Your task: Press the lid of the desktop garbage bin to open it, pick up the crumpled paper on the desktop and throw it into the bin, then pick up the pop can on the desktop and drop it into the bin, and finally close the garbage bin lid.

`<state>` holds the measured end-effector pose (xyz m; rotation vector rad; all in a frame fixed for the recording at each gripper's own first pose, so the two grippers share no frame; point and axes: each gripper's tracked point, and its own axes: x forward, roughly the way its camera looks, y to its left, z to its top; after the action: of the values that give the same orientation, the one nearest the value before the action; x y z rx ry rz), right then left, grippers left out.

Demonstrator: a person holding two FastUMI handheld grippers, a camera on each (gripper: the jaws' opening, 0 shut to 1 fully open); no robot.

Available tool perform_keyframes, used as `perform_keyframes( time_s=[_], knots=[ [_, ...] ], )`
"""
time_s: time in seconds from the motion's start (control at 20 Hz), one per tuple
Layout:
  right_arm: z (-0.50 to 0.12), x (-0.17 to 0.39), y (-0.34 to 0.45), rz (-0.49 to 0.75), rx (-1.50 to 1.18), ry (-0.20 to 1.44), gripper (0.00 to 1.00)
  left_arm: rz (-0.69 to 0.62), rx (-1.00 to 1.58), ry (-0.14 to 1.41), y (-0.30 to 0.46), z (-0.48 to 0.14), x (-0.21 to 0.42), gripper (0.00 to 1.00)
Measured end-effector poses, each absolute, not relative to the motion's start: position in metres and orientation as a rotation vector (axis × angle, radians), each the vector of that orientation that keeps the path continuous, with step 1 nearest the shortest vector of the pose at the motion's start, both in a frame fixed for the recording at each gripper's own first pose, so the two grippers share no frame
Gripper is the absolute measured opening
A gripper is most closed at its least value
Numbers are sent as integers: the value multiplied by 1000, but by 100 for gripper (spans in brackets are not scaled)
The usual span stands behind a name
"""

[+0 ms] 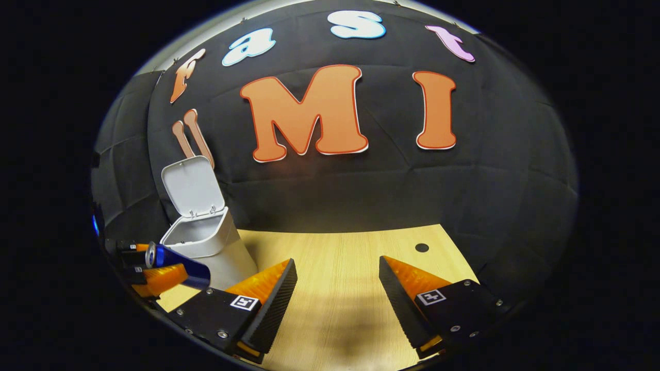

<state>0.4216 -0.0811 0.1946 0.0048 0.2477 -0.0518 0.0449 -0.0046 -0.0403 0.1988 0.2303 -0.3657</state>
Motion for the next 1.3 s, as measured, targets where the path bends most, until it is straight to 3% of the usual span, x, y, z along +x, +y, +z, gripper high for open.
perform_keyframes(
  time_s=[0.65, 0.75, 0.8, 0.85, 1.05, 1.1, 1.3],
  knots=[
    [219, 429, -80, -46, -31, 202, 95, -204, 148, 54, 73, 61, 111, 81],
    [216, 430, -80, -45, -37, 209, 95, -173, 144, 51, 89, 66, 121, 81],
    [216, 430, -80, -45, -36, 211, 100, -157, 141, 45, 96, 69, 125, 81],
    [216, 431, -79, -44, -35, 213, 95, -141, 141, 38, 104, 72, 131, 81],
    [215, 432, -77, -42, -39, 218, 95, -91, 154, 50, 128, 67, 153, 81],
    [214, 432, -76, -41, -40, 221, 100, -87, 147, 64, 131, 63, 159, 81],
    [213, 429, -77, -48, -46, 222, 96, -73, 107, 115, 144, 40, 174, 82]
  ],
)
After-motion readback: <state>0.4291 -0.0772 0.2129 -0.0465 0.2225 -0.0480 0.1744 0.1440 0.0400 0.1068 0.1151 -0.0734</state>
